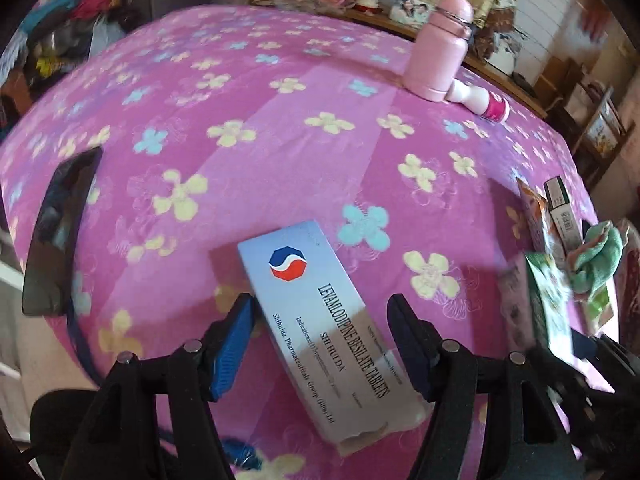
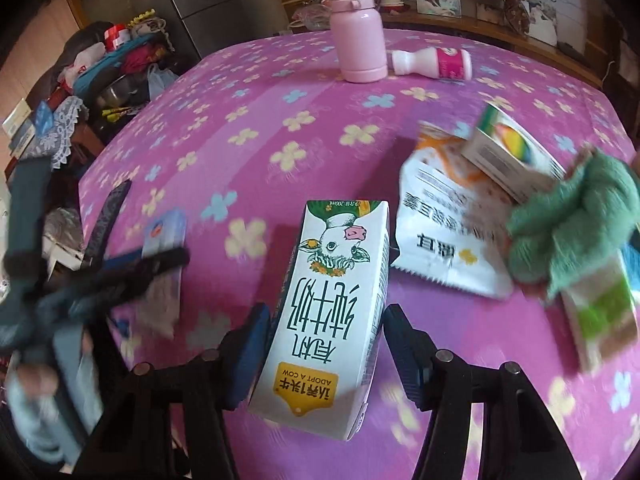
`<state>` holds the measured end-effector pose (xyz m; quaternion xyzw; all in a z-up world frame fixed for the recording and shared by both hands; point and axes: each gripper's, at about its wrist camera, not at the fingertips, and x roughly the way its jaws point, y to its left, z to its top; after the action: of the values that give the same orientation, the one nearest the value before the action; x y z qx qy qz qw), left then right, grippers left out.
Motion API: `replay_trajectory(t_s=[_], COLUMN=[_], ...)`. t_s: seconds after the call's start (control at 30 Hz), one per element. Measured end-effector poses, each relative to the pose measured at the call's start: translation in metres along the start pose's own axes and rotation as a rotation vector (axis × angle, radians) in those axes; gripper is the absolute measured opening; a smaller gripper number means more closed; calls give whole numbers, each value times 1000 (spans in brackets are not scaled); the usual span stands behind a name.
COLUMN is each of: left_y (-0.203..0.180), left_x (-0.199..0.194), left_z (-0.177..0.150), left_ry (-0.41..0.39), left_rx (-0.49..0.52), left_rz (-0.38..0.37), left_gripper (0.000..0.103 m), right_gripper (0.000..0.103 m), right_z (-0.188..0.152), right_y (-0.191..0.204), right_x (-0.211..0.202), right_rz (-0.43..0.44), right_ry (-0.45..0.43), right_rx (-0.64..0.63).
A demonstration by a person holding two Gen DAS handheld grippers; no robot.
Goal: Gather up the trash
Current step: 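Grasp the white tablet box with the left tool while the right tool grasps the milk carton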
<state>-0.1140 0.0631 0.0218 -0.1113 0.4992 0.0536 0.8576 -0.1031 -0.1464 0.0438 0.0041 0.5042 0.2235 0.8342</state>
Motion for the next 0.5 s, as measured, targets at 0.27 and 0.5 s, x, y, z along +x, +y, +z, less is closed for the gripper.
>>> replay_trajectory(t_s=[0.27,0.5], left_y=[-35,-70], left_x=[-7,-29], left_z=[-19,-35], left_ry=[35,21], left_rx=[132,215], left_rz=[-106,-157], left_gripper=[58,58], right_gripper=[62,66], right_z=[-48,-51], right_y=[-24,-25], right_x=[-34,-36], right_rz=[9,-60], right_ry=[18,20], right_rx=[21,37])
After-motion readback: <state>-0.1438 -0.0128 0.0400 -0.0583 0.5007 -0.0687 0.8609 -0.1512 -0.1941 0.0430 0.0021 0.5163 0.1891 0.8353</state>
